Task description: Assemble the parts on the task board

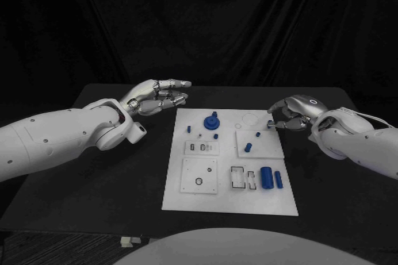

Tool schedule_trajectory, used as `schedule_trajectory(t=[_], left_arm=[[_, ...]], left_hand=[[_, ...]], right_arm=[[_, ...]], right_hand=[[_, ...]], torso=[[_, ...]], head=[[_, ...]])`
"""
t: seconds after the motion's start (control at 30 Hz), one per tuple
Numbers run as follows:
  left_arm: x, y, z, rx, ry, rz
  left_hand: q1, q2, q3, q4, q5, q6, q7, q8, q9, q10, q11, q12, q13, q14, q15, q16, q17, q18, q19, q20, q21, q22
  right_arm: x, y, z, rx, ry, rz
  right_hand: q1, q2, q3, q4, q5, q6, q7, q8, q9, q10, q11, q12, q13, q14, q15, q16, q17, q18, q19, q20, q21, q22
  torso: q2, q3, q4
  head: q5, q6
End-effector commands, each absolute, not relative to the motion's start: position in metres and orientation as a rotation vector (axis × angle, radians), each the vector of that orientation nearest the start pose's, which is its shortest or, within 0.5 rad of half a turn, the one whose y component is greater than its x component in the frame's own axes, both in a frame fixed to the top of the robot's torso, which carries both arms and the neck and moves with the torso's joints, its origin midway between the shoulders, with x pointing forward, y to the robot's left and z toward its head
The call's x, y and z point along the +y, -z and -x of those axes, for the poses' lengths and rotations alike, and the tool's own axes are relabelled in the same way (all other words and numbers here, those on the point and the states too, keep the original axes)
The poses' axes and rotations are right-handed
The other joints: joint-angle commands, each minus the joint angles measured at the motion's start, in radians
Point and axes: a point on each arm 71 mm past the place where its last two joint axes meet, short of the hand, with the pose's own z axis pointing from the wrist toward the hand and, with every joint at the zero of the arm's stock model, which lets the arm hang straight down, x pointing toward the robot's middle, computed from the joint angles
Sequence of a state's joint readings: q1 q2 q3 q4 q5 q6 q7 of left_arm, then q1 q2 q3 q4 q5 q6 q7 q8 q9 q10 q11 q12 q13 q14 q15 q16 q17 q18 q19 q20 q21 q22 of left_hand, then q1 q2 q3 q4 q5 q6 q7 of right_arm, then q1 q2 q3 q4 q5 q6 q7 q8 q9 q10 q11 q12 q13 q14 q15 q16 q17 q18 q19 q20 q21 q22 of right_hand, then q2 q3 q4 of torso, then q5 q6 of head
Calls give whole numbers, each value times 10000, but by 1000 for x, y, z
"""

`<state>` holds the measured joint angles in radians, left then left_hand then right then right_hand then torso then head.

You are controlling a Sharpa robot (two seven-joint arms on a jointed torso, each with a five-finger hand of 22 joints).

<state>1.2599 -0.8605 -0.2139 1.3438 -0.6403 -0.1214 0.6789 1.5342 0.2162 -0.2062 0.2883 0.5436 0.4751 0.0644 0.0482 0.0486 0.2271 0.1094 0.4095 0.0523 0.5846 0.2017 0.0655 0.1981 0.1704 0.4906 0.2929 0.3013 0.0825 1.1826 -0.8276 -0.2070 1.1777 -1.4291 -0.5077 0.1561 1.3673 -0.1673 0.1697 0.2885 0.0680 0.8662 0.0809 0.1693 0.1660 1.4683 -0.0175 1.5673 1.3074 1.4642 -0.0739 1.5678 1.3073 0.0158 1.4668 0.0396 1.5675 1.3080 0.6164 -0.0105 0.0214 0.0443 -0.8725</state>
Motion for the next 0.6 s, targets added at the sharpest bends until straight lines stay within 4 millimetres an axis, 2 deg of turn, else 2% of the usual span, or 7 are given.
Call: schedule_trajectory(t=[0.03, 0.37, 0.6], left_arm=[[245, 198, -486, 15455, 15097, 1920], [244, 199, -486, 15468, 15107, 1919], [244, 199, -486, 15473, 15121, 1916]], left_hand=[[88, 28, 69, 9, 33, -31, -43, -15, -10, 5, 49, -42, 14, 79, -3, 30, 8, -53, 82, -12, 63, -9], [107, 28, 84, 6, 32, -32, -53, -14, -10, 11, 54, -45, 14, 94, -4, 31, 9, -56, 88, -12, 63, -12], [107, 28, 84, 6, 32, -32, -53, -14, -10, 11, 54, -45, 14, 94, -4, 31, 9, -56, 88, -12, 63, -12]], right_arm=[[-297, 253, -505, 16264, -4872, 2412], [-299, 257, -505, 16443, -4754, 2360], [-300, 260, -505, 16566, -4677, 2320]], right_hand=[[40, -80, -27, 0, -47, -56, -7, -19, 16, 1025, 66, 35, 2634, 1066, 69, 30, 2635, -158, 1040, 52, 33, 2628], [98, -79, -35, 9, -43, 90, 48, 87, 70, 1025, 104, 35, 2634, 1066, 94, 30, 2635, -158, 1040, 71, 33, 2628], [165, -39, -7, 4, 82, 147, 95, 137, 98, 1025, 143, 35, 2634, 1066, 124, 30, 2635, -147, 1015, 95, -5, 2613]], torso=[[-3, 6, -1], [-5, 12, -4], [1, 1, -3]], head=[[7, -2], [21, -2], [24, -2]])
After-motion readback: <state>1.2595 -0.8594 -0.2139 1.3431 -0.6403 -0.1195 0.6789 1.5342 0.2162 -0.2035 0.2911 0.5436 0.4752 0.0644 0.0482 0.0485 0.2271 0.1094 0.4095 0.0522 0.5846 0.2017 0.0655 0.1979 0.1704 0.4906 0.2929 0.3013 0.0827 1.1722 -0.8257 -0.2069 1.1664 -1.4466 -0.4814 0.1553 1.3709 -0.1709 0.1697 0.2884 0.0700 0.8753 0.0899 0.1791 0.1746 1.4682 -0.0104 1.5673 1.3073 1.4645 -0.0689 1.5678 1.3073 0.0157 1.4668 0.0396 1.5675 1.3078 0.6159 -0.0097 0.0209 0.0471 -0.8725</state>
